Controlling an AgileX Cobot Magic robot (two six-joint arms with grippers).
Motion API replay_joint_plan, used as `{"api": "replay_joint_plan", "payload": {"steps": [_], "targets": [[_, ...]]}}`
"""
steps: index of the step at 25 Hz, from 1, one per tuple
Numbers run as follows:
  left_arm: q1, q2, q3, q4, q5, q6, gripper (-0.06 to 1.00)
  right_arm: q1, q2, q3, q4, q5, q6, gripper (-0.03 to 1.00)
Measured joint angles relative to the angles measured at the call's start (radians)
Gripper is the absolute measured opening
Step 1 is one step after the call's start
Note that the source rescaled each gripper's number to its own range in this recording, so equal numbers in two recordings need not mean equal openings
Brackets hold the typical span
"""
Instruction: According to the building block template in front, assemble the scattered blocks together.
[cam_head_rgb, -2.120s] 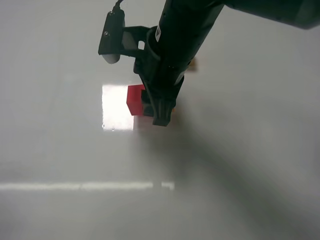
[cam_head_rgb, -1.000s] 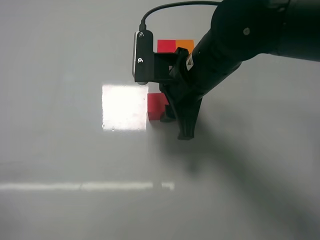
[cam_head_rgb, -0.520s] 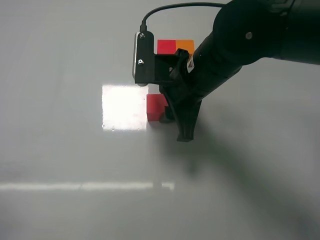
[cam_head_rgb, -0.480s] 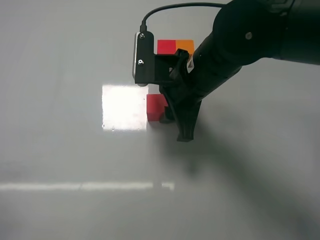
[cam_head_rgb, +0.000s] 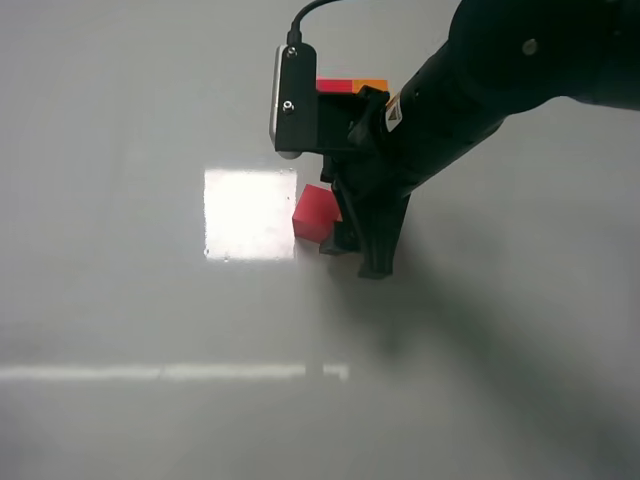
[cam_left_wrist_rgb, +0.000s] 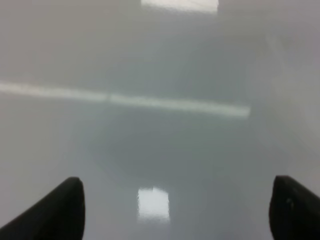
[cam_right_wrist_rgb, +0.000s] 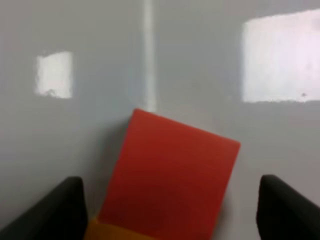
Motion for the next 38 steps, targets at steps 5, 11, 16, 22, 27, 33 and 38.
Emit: {"api": "replay_joint_plan", "payload": {"steps": [5,11,16,22,27,33,38], "targets": [[0.000,0.000,0.000,0.000,0.000,0.000,0.02,0.000,-0.032,0.000,0.010,0.015,-0.003,0.66],[0.000,0.000,0.000,0.000,0.000,0.000,0.02,0.000,-0.035,0.000,-0.004,0.042,-0.003,0.66],[0.000,0.000,0.000,0.000,0.000,0.000,0.02,0.000,-0.035,0.000,-0.067,0.050,0.005,0.66],[0.000,0.000,0.000,0.000,0.000,0.000,0.02,-0.001,-0.035,0.000,-0.123,0.050,0.047,0.66],[0.000,0.000,0.000,0.000,0.000,0.000,0.02,-0.001,-0.035,0.000,-0.120,0.054,0.052,0.66],[0.000,0.000,0.000,0.000,0.000,0.000,0.02,-0.001,-0.060,0.000,-0.088,0.056,0.058,0.66],[0.000,0.000,0.000,0.000,0.000,0.000,0.02,-0.001,-0.078,0.000,-0.052,0.076,0.067,0.66]]}}
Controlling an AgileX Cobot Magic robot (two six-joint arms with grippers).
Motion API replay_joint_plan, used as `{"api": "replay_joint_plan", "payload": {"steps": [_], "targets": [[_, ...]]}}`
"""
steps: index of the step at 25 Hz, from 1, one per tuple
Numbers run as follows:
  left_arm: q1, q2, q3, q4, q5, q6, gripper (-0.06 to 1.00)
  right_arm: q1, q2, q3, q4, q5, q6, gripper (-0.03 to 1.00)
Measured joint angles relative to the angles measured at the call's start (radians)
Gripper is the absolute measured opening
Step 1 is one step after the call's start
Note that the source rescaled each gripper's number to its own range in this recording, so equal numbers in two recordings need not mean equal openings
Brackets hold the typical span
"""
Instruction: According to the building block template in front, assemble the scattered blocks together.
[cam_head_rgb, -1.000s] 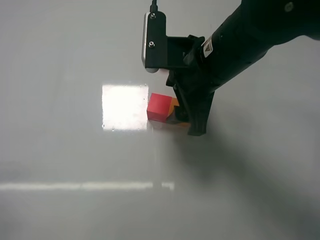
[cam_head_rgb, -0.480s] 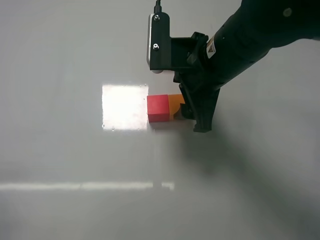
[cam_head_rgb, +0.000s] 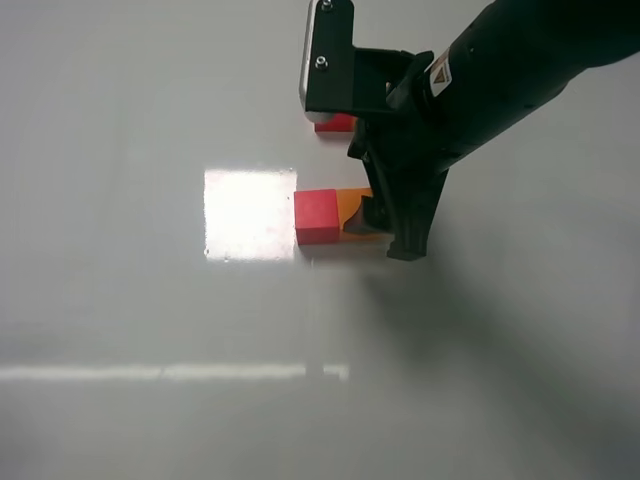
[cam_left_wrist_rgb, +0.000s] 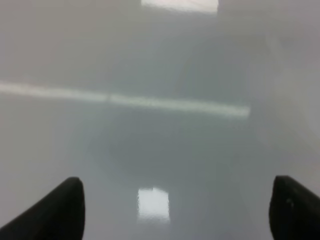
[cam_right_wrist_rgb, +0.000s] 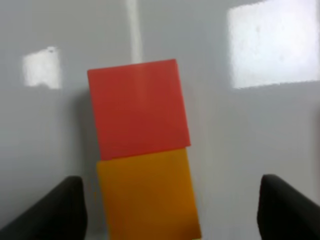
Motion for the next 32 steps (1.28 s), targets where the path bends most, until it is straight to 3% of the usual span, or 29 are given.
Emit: {"api": "replay_joint_plan", "payload": {"steps": [5,9,13,17,21,25,28,32], "targets": [[0.000,0.000,0.000,0.000,0.000,0.000,0.02,-0.003,-0.036,0.000,-0.003,0.104,0.146,0.66],[0.000,0.000,0.000,0.000,0.000,0.000,0.02,-0.061,-0.130,0.000,0.008,0.126,0.288,0.66],[0.000,0.000,0.000,0.000,0.000,0.000,0.02,-0.195,-0.239,0.000,0.041,0.160,0.432,0.66],[0.000,0.000,0.000,0.000,0.000,0.000,0.02,-0.403,-0.292,0.000,0.052,0.240,0.594,0.66],[0.000,0.000,0.000,0.000,0.000,0.000,0.02,-0.632,-0.323,0.036,0.128,0.322,0.647,0.66],[0.000,0.000,0.000,0.000,0.000,0.000,0.02,-0.836,-0.400,0.154,0.236,0.323,0.667,0.66],[0.000,0.000,0.000,0.000,0.000,0.000,0.02,-0.936,-0.494,0.293,0.268,0.308,0.673,0.66],[0.000,0.000,0.000,0.000,0.000,0.000,0.02,-0.965,-0.671,0.479,0.268,0.266,0.713,0.66]]}}
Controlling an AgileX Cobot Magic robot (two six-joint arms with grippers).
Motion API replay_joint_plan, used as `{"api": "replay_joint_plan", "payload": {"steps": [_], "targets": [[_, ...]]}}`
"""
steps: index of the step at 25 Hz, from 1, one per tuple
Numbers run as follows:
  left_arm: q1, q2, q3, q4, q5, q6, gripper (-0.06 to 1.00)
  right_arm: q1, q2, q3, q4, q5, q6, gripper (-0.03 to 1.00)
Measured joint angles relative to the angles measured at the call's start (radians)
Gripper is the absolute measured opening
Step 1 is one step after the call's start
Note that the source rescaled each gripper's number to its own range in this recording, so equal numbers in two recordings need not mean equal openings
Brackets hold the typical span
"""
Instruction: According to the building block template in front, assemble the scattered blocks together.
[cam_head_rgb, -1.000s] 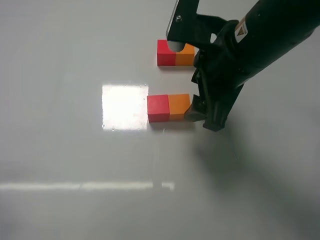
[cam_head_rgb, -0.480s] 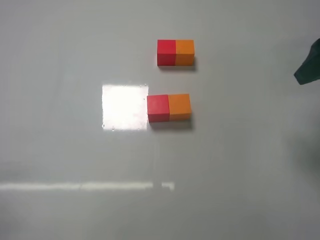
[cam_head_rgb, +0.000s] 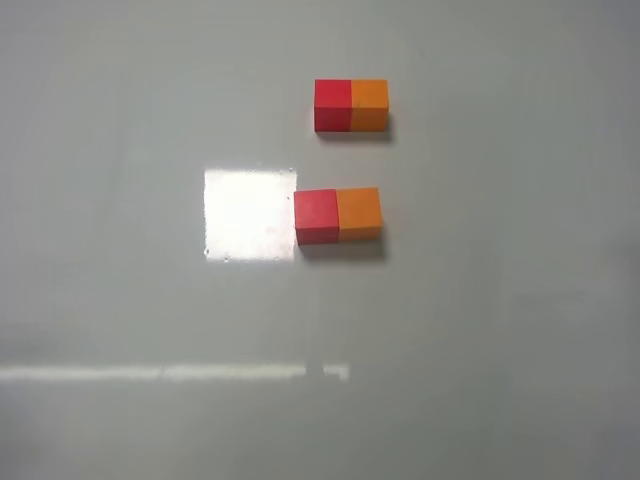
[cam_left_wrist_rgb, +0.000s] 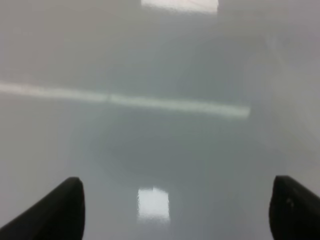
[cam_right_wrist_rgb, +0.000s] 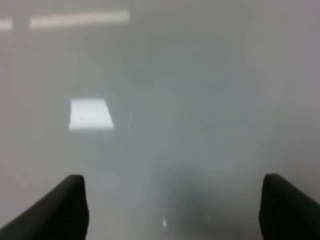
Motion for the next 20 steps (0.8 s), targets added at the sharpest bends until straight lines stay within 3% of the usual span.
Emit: {"api": "replay_joint_plan", "payload": {"steps": [9,15,20], "targets": [[0.000,0.000,0.000,0.000,0.000,0.000,0.02,-0.004,-0.522,0.399,0.000,-0.075,0.064,0.66],[0.000,0.000,0.000,0.000,0.000,0.000,0.02,-0.004,-0.788,0.469,0.000,-0.077,0.040,0.66],[0.000,0.000,0.000,0.000,0.000,0.000,0.02,-0.004,-0.817,0.486,0.000,-0.101,0.032,0.66]]}}
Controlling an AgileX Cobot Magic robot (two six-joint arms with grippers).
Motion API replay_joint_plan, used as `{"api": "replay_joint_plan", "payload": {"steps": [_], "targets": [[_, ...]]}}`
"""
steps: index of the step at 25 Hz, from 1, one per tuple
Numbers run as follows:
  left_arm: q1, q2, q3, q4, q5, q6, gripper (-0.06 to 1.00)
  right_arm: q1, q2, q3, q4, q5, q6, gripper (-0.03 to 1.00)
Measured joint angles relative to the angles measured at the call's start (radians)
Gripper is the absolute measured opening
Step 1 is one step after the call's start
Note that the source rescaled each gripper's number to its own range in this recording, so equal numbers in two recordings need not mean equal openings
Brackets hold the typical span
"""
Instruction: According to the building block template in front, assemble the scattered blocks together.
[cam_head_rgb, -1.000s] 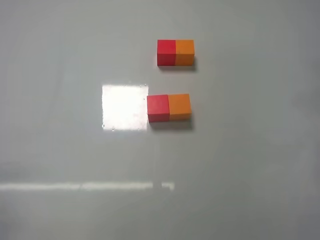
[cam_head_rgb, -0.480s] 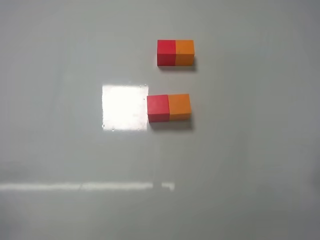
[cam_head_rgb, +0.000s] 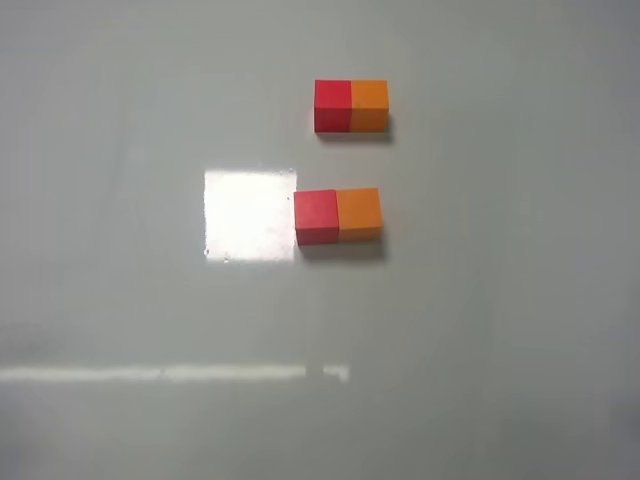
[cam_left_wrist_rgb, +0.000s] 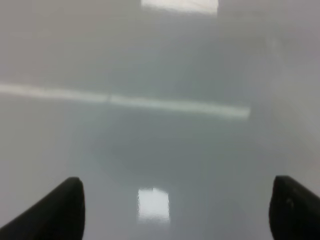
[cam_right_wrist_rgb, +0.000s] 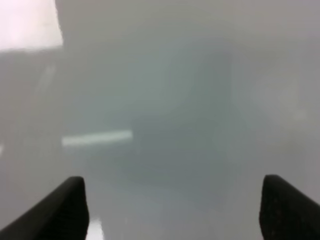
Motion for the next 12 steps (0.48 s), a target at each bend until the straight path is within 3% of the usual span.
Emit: {"api": "replay_joint_plan", "payload": {"steps": [12], "targets": [[0.000,0.000,0.000,0.000,0.000,0.000,0.01,0.000,0.000,0.005,0.000,-0.005,0.002,0.66]]}}
